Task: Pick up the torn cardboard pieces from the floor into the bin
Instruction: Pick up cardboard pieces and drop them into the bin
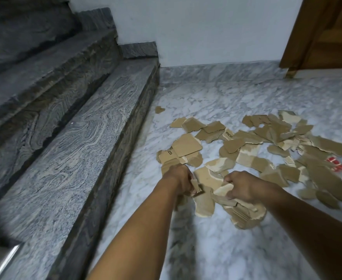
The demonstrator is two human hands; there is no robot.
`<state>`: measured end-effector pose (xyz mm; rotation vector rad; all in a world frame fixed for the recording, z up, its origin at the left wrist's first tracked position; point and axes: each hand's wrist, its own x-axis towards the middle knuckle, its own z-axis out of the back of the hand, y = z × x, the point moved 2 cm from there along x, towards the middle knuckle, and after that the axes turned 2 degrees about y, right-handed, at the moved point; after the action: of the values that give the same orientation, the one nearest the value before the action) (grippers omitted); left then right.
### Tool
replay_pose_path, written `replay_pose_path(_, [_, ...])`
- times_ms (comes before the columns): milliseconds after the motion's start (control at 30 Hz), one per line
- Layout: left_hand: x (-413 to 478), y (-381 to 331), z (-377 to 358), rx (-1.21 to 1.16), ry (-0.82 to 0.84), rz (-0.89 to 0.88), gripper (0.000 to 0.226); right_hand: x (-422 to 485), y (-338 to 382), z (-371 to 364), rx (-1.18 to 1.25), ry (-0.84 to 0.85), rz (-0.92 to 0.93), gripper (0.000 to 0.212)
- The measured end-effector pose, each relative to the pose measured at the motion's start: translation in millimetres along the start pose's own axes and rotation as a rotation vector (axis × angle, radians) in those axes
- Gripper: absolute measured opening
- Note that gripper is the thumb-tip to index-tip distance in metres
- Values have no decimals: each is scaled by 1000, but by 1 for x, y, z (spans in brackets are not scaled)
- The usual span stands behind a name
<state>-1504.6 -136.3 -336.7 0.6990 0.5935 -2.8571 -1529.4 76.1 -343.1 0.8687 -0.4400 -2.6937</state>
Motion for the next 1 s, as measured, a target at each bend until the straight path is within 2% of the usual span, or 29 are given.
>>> replay_pose_path(67, [1, 2, 1, 24, 14, 12, 38, 1, 2, 3, -13, -12, 4, 29])
replay_pose_path(133, [2, 5, -5, 71, 83, 19, 44, -2, -1, 4, -25, -5, -7, 32])
replay_pose_path(233, [1, 11, -24, 87, 195, 2, 31, -8, -14, 0, -73, 19, -17, 41])
replay_pose_path(267, [1, 12, -31, 89, 197, -10, 31, -10, -21, -3, -83, 29, -24, 42])
replay_pose_path(367, [7, 6, -49, 166, 88, -114, 50, -12, -33, -11, -84, 66, -42, 46])
replay_pose_path(500, [18, -4, -74, 251, 128, -194, 66, -16, -44, -7, -92, 44, -47, 42])
replay_pose_path(600, [17, -3, -88, 336, 154, -193, 54, -22, -55, -2, -72, 63, -68, 42])
replay_pose_path(767, [14, -4, -90, 469, 12, -251, 50, -18, -69, -7, 6, 106, -87, 46])
replay_pose_path(867, [10, -2, -85, 424, 19, -266, 46, -15, -65, -17, -3, 145, -76, 43])
replay_pose_path(1000, [-2, 3, -84, 314, -10, -280, 28, -18, -56, -15, 29, 189, -57, 36])
